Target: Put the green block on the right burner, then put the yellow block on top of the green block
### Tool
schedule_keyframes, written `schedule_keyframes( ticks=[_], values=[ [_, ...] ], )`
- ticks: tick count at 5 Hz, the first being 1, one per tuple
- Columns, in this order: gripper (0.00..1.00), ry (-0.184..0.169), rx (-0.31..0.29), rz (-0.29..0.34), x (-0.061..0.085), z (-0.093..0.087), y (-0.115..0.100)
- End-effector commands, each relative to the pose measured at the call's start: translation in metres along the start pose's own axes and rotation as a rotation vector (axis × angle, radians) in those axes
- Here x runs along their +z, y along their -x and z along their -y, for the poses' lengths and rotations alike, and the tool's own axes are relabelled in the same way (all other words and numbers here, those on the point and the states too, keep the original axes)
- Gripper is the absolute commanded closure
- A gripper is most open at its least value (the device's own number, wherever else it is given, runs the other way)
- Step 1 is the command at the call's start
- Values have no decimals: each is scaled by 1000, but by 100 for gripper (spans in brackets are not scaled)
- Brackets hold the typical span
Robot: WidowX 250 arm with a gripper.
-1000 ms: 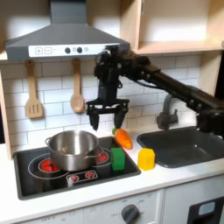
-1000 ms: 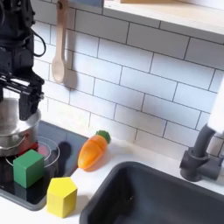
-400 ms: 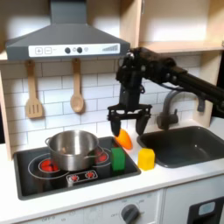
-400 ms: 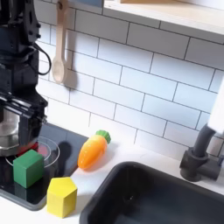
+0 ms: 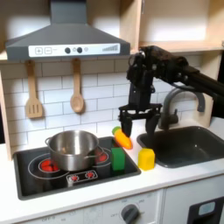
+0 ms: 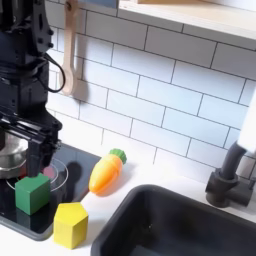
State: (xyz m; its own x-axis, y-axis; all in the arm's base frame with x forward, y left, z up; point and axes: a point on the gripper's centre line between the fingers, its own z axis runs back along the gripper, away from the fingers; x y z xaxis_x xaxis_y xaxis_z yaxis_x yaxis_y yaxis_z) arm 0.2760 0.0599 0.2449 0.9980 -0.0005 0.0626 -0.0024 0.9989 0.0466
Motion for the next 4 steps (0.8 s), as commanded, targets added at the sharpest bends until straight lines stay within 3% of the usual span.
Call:
schedule_keyframes(
  ticks=[1, 4],
  values=[
    [0, 3, 54, -21, -3, 17, 4],
    [0, 7, 59, -25, -3, 17, 4]
  ],
)
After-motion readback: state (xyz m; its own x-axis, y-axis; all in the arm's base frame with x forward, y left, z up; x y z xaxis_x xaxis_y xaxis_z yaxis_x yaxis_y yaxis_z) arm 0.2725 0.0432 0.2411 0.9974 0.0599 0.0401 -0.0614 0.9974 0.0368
